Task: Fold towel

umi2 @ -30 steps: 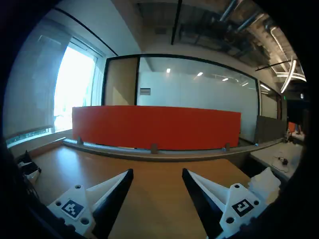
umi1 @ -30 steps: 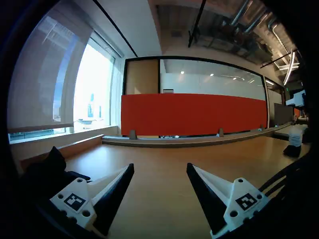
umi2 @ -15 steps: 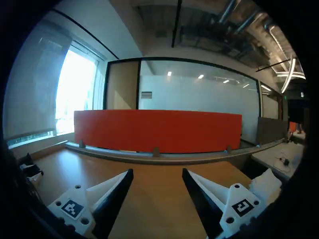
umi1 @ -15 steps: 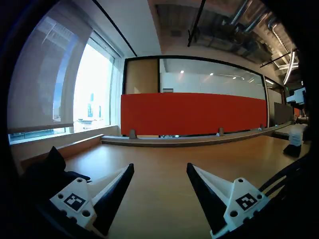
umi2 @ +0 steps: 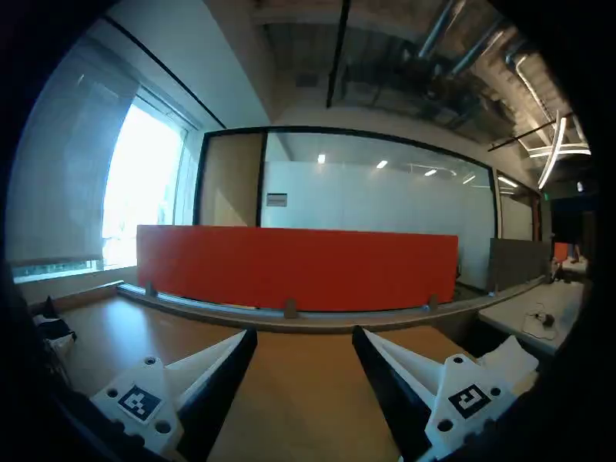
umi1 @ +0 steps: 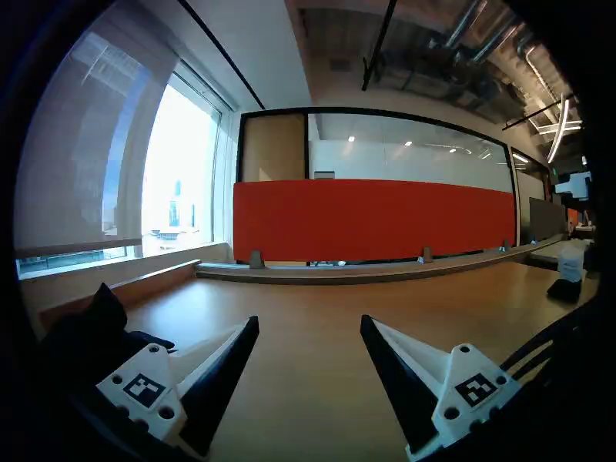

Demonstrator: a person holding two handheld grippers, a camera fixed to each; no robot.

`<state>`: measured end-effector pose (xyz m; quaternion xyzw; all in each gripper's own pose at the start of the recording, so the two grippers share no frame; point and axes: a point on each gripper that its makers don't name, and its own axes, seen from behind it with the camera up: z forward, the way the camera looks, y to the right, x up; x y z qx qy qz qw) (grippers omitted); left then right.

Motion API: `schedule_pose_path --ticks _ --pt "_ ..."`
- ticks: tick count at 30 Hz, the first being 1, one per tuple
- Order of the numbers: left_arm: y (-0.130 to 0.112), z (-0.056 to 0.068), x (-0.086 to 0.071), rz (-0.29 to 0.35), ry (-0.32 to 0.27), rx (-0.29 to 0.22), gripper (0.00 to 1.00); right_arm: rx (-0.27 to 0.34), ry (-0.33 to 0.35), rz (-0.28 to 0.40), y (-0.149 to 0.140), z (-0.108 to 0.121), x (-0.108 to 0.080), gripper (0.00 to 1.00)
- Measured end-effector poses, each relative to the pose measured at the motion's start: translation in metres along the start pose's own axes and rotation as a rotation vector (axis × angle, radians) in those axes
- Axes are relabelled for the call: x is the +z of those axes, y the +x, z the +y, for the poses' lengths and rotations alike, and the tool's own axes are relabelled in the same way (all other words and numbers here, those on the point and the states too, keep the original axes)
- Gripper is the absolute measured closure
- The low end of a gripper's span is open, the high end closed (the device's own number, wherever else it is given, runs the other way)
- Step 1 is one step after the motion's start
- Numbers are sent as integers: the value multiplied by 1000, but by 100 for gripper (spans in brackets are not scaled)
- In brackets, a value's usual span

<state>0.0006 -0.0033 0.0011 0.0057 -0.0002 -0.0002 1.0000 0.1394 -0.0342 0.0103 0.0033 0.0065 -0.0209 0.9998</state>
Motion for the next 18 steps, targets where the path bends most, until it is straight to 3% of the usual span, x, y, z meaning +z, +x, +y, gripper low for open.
schedule_pose_path --ticks 8,18 --pt "0 1 0 0 0 0 2 11 -1 0 -23 10 -7 2" --pt "-1 1 0 0 0 0 2 71 0 -6 -64 21 -10 1"
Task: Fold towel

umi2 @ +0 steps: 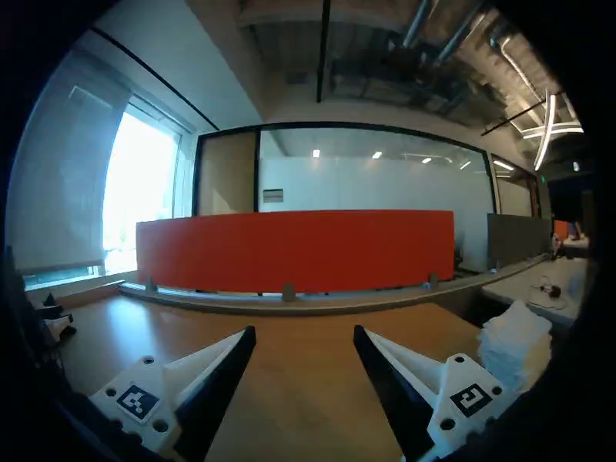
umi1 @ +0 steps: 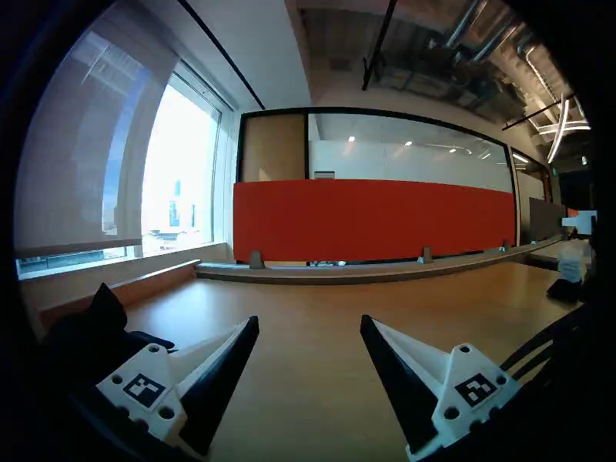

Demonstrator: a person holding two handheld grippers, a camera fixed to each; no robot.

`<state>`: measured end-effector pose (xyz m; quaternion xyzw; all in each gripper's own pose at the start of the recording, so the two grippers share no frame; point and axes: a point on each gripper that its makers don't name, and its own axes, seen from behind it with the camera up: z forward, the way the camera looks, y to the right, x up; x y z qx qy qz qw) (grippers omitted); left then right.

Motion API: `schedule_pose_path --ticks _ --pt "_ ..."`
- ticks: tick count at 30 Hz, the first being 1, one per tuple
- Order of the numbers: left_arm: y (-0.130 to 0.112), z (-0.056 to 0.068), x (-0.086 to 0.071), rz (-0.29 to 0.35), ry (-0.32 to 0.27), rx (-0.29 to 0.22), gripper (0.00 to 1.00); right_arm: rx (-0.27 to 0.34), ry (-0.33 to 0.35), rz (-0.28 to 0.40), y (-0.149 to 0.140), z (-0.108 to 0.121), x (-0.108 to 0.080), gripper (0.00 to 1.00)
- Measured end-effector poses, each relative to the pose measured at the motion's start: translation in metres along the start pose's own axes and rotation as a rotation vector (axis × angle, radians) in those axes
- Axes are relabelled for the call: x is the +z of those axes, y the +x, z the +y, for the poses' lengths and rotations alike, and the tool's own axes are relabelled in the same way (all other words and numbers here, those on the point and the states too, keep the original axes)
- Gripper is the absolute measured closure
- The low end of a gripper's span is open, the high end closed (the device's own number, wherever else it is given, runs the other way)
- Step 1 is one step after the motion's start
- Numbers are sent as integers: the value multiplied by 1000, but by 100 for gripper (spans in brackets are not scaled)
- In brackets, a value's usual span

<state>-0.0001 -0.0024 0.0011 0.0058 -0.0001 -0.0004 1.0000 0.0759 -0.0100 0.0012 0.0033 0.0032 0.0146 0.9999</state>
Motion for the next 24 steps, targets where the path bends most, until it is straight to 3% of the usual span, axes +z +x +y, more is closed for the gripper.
schedule_pose_path --ticks 14,24 --pt "0 0 0 0 0 0 2 77 -2 -16 -56 16 2 1" --pt "0 0 0 0 0 0 2 83 5 -3 -66 22 0 1"
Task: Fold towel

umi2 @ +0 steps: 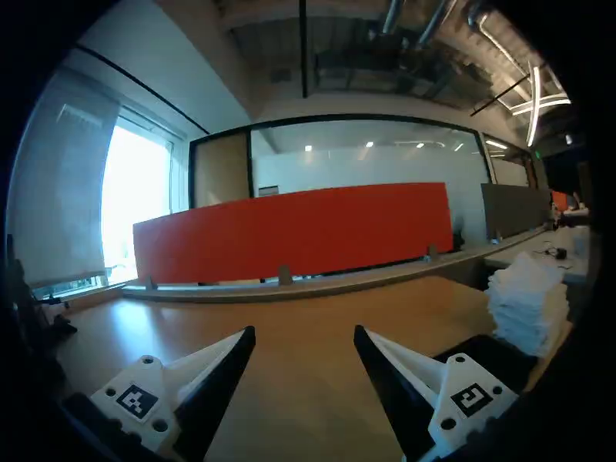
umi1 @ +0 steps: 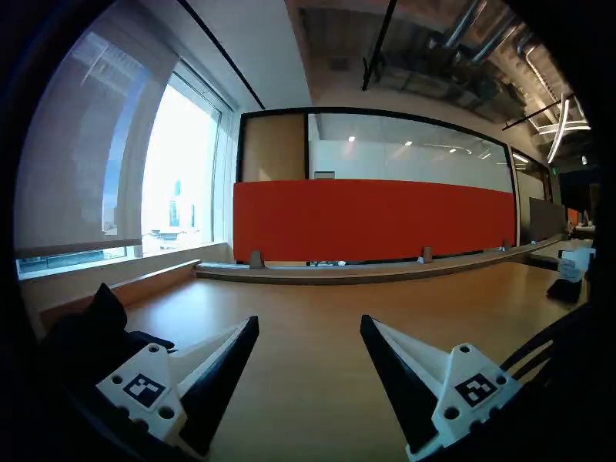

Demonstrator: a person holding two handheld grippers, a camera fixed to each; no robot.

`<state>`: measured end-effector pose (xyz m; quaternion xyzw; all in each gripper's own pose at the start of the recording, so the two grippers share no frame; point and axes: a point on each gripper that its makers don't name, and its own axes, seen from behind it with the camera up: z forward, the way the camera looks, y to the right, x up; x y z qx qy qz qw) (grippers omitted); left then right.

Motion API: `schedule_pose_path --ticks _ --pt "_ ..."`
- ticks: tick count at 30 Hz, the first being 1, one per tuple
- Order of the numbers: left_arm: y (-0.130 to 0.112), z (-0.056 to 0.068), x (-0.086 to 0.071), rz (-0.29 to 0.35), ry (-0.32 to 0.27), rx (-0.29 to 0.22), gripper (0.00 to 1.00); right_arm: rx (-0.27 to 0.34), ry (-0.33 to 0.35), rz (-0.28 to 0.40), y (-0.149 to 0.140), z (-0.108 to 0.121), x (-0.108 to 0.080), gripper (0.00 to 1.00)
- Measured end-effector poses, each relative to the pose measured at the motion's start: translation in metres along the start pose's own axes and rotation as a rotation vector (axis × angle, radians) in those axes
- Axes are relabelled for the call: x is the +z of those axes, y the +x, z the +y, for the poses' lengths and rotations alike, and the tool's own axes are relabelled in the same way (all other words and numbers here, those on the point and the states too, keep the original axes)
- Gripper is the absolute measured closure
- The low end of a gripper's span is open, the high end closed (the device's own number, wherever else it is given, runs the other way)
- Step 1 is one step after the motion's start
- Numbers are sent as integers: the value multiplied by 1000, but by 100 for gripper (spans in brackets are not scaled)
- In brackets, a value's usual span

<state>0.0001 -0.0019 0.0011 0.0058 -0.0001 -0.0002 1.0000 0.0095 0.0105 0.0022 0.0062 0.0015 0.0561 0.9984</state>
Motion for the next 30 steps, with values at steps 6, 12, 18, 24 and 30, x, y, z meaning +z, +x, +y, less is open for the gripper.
schedule_pose_path --ticks 6,12,18,24,30 --pt "0 0 0 0 0 0 2 -29 4 4 -3 -2 -3 1" --pt "0 0 0 0 0 0 2 -75 -8 -2 -6 -5 -4 0" --pt "0 0 0 0 0 0 2 -110 0 -4 -9 -11 -4 1" --pt "0 0 0 0 0 0 2 -113 -5 -3 -8 -11 -4 0" --pt "0 0 0 0 0 0 2 -113 -10 -3 -9 -10 -4 1"
